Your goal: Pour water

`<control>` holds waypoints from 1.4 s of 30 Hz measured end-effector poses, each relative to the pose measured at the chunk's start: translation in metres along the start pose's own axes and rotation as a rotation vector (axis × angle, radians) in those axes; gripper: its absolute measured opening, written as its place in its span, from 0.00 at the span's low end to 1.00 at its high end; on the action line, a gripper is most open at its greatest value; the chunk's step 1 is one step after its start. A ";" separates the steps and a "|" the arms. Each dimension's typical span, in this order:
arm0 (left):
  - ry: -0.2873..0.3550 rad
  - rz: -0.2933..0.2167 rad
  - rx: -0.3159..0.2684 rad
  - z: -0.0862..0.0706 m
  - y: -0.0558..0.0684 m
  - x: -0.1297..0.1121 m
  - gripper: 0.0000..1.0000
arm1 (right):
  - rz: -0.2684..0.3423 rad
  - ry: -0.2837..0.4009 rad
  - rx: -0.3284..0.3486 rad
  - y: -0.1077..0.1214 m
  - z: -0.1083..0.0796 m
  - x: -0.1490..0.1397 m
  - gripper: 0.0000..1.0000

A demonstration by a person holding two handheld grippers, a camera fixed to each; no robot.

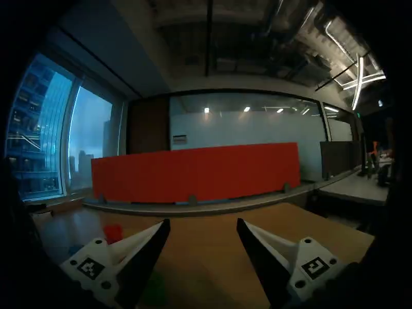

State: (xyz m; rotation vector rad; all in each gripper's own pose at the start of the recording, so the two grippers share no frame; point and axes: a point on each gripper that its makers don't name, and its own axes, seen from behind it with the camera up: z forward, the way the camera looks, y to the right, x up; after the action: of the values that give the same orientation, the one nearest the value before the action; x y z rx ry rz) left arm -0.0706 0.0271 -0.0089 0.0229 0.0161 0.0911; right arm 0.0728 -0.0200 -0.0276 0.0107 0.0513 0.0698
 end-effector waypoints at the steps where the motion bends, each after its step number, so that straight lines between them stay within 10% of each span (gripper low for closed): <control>1: 0.000 0.000 -0.002 0.000 0.000 -0.001 0.85 | -0.005 -0.003 -0.003 0.001 0.001 -0.001 1.00; 42: -0.028 -0.104 -0.011 0.000 -0.017 -0.035 0.85 | -0.066 0.002 -0.003 -0.015 0.014 0.012 1.00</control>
State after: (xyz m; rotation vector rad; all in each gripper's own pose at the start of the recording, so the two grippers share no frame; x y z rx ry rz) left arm -0.1039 0.0068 -0.0090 0.0124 -0.0110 -0.0131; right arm 0.0869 -0.0338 -0.0145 0.0061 0.0531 0.0037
